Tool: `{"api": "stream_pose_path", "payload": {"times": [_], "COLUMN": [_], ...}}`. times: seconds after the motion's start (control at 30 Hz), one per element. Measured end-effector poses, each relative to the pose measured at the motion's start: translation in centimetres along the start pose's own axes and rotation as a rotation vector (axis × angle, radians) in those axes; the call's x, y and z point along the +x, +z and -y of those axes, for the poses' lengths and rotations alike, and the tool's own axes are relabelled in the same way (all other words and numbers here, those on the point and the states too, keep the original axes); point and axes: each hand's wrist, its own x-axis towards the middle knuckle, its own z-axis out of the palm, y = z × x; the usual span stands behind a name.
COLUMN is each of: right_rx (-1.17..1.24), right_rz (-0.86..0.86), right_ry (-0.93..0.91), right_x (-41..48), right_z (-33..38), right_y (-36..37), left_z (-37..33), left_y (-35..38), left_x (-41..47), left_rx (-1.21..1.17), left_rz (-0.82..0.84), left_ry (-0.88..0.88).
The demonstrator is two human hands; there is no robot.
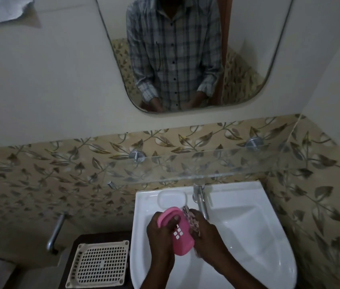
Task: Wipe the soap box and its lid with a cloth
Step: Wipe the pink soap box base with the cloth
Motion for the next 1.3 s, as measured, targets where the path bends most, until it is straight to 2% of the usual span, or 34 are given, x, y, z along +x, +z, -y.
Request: {"api": "stream_pose_path", "payload": {"times": [0.07,0.2,0.37,0.43,0.5,0.57,0.63,0.7,0.77,0.83,0.93,0.97,1.07,1.17,1.23,1.3], "right_rx": [0.006,-0.06,0.04,0.037,-0.009,-0.059,-0.169,-0.363,-0.448,-0.474,-0.469,-0.399,0.058,0.166,0.153,0.084], "right_rz": [-0.078,-0.127,-0.166,-0.18,-0.229,-0.258,-0.205,-0.126,-0.195,-0.357,-0.408,-0.386,-0.27,-0.179,-0.204,-0.236], "right_ry": [-0.089,-0.248,0.047,0.062,0.006,-0.083,-0.199,-0.303,-0.416,-0.514,-0.598,-0.565,-0.239,0.07,0.12,-0.003], "right_x": [-0.2,0.3,-0.1,0.7,1.9,3.1,4.0,4.5,4.1,3.1,2.1,2.1,2.4,3.6,3.9,3.7], "right_z": [0.8,3.0,0.5,0.3,0.7,1.1,1.1,0.8,1.4,2.1,2.0,1.6,1.1,1.4,1.9,2.2], "right_y": [0.7,1.9,0.7,0.1,-0.3,-1.3,-2.4,-3.3,-2.9,-1.1,0.9,0.8,-0.7,-1.7,-2.0,-1.7], "left_z": [0.3,0.3,-0.4,-0.6,-1.4,-2.9,-4.6,-5.8,-5.9,-5.3,-3.9,-3.5,-1.9,-1.4,-1.9,-2.6], "left_y": [0.3,1.2,1.2,1.7,1.9,1.7,0.8,0.7,1.1,1.7,1.3,1.1,0.9,0.7,0.6,0.7], "left_x": [-0.5,-1.3,0.0,0.1,0.3,1.4,3.3,4.2,4.0,3.2,2.0,1.5,0.0,-0.4,0.4,1.0], "left_rx": [0.038,0.075,0.013,-0.034,-0.048,0.051,0.314,0.682,0.856,0.811,0.588,0.559,0.419,0.299,0.303,0.359], "left_rz": [0.024,0.029,-0.033,-0.02,0.018,0.089,0.216,0.347,0.35,0.278,0.151,0.129,0.113,0.041,0.043,0.109], "left_ry": [0.039,0.137,0.086,0.074,0.08,0.087,0.098,0.143,0.223,0.295,0.329,0.356,0.32,0.284,0.284,0.294]}}
